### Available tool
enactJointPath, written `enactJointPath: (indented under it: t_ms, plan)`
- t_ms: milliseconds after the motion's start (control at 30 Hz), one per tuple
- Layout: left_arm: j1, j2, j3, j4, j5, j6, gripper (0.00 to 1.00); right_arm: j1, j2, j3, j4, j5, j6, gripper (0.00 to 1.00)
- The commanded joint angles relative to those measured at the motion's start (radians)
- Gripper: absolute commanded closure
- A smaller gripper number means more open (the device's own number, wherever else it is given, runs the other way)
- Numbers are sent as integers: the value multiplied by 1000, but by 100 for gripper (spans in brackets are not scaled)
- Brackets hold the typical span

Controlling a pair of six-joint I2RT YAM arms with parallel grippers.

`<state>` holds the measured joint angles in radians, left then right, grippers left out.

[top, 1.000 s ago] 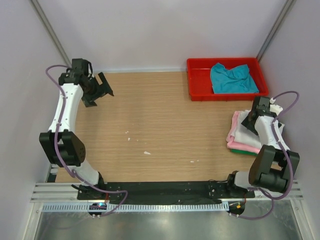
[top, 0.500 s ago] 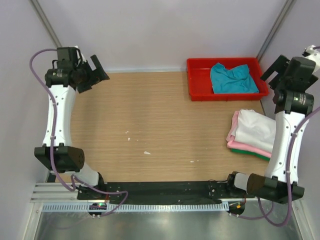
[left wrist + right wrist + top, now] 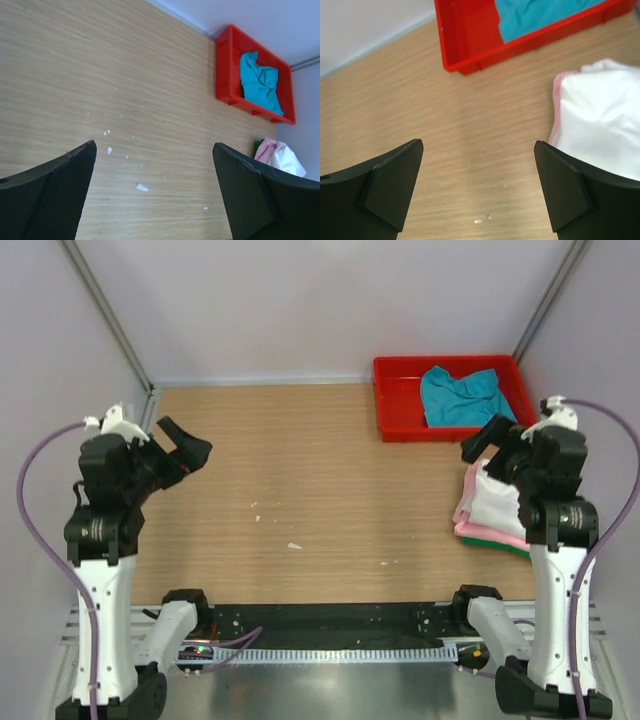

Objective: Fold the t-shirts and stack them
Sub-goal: Neatly place the folded tshirt to the corner

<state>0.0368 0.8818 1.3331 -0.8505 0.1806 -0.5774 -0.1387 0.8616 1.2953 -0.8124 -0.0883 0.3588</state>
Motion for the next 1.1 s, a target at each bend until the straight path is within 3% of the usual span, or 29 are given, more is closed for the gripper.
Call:
enactJointPath:
  t_ms: [0, 200, 433, 700, 1067]
  plan:
    - [-56, -111, -107, 38, -26, -53, 0, 57, -177, -159, -2, -15, 45, 0]
    - [-146, -262, -239, -27, -147, -33, 0, 67, -435, -306, -16, 7, 28, 0]
    - [-155, -438, -408, -2, -171, -30, 0, 90, -545, -375, -60, 128, 23, 0]
    - [-155, -510, -454, -54, -213, -41, 0, 110, -504, -357, -88, 191, 58, 0]
    - [-156, -465, -506, -25, -219, -62, 0, 111, -417, -338, -84, 248, 58, 0]
